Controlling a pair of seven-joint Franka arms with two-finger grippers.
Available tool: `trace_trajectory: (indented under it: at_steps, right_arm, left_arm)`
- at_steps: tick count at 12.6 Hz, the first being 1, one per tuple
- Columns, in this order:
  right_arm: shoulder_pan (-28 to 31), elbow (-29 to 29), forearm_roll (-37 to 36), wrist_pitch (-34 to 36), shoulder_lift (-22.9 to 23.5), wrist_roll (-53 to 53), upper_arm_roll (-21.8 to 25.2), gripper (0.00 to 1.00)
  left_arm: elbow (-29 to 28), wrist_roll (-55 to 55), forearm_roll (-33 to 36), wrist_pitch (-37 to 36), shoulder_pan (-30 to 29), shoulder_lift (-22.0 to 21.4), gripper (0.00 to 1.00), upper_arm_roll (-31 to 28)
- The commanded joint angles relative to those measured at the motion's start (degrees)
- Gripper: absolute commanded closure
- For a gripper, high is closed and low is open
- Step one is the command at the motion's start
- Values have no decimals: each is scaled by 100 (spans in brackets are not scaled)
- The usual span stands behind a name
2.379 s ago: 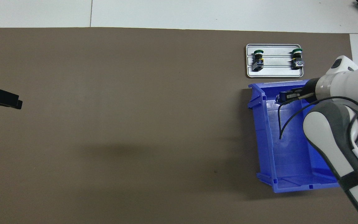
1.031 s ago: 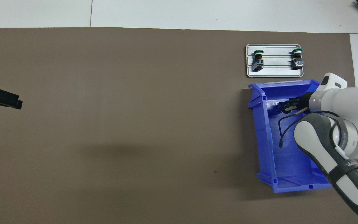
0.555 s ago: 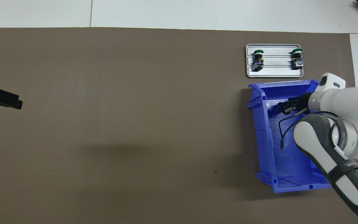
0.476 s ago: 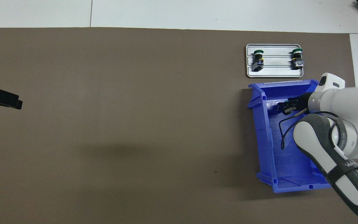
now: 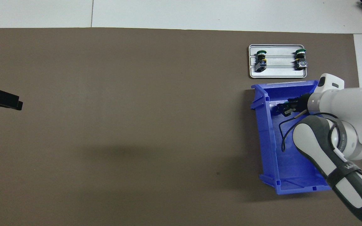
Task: Place and press button with both arms
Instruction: 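Lower the button into the blue bin and open the right gripper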
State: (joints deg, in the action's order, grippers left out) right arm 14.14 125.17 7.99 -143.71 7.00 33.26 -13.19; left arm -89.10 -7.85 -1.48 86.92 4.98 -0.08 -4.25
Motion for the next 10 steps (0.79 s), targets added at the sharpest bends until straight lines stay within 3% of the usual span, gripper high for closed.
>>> trace_trajectory:
  at_steps: [1,3,4,7,10]
  right_arm:
    - [36,78,220,-95,-67,224,-43,70]
    - [36,78,220,-104,-67,224,-34,70]
    - [36,78,220,-95,-67,207,-34,64]
    - [36,78,220,-87,-67,137,-34,35]
    - [45,8,229,-60,-32,75,-43,16]
  left_arm:
    - [-169,-6,95,54,-24,-150,0,21]
    - [-169,-6,95,54,-24,-159,0,21]
    - [-178,-6,95,54,-24,-159,0,21]
    - [-169,-6,95,54,-24,-159,0,21]
    - [-169,-6,95,54,-23,-159,0,21]
